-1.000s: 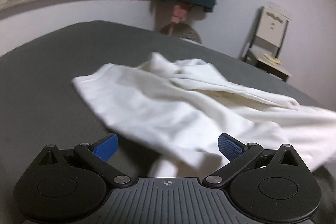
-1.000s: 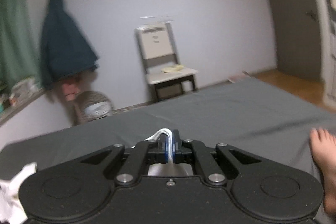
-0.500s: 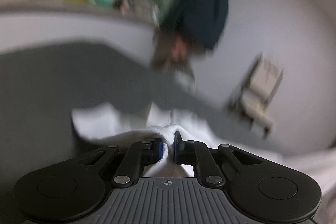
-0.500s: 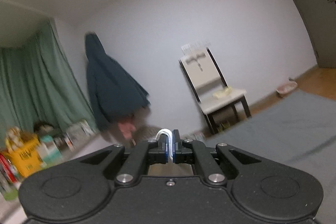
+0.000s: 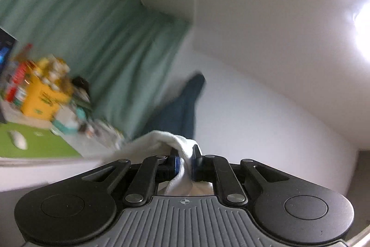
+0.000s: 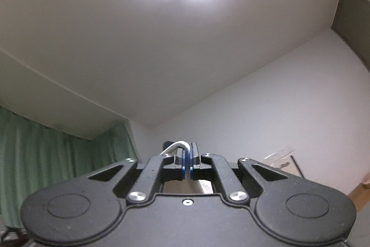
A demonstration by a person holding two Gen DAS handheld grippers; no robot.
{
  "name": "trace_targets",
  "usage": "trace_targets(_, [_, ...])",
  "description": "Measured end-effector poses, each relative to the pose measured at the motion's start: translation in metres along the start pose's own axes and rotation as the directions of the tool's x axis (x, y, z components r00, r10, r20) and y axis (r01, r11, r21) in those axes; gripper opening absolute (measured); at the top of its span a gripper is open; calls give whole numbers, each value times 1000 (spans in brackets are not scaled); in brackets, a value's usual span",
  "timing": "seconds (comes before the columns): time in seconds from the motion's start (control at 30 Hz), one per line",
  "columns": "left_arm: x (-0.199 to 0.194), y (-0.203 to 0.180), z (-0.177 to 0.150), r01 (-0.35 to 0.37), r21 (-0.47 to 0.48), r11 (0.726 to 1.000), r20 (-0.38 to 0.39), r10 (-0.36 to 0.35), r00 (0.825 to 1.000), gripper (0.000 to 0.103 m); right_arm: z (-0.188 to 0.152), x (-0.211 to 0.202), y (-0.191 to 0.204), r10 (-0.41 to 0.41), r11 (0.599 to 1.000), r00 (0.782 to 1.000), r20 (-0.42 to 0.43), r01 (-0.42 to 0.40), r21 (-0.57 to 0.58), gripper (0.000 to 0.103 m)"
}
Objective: Fold clothes
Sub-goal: 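Lift the shirt high with both grippers while shaking it out in the air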
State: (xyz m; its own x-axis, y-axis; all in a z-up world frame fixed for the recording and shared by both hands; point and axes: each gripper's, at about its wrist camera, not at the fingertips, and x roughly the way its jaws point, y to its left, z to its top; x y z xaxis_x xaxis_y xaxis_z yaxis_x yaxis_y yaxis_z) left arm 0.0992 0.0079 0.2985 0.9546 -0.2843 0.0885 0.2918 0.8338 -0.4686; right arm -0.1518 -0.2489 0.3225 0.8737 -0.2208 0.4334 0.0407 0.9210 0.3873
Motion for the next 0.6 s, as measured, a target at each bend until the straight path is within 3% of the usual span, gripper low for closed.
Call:
trace_targets(0.03, [16,-3,3,-6,2,1000,-80,6,997,10,-1,8,-6,-14,1000,999,-36,15,13,4])
trace_targets(0.1, [54,-2,-4,-63,17,998,-262,65,963,10,-13,25,-23,-61,997,989,-136,67,41,4])
trace_targets(0.17, [83,5,-21,-122,7,992,-404,115,907,10,-33,36,-45,-88,990,969,-232,110,87,4])
trace_targets(0.23, [108,15,-42,-172,-11,985,-533,140,835,10,-51,33,-60,-83,985,955,-285,123,124,4])
trace_targets(0.27, [115,22,-52,-189,-34,981,-576,136,806,10,-60,31,-67,-80,981,947,-310,129,142,4])
trace_targets(0.4, [126,44,-95,-258,-19,966,-636,188,749,10,-114,32,-81,-69,972,888,-455,163,171,4])
trace_targets(0.6, [115,93,-191,-348,79,934,-714,296,634,10,-182,42,-67,-84,978,784,-615,184,101,4])
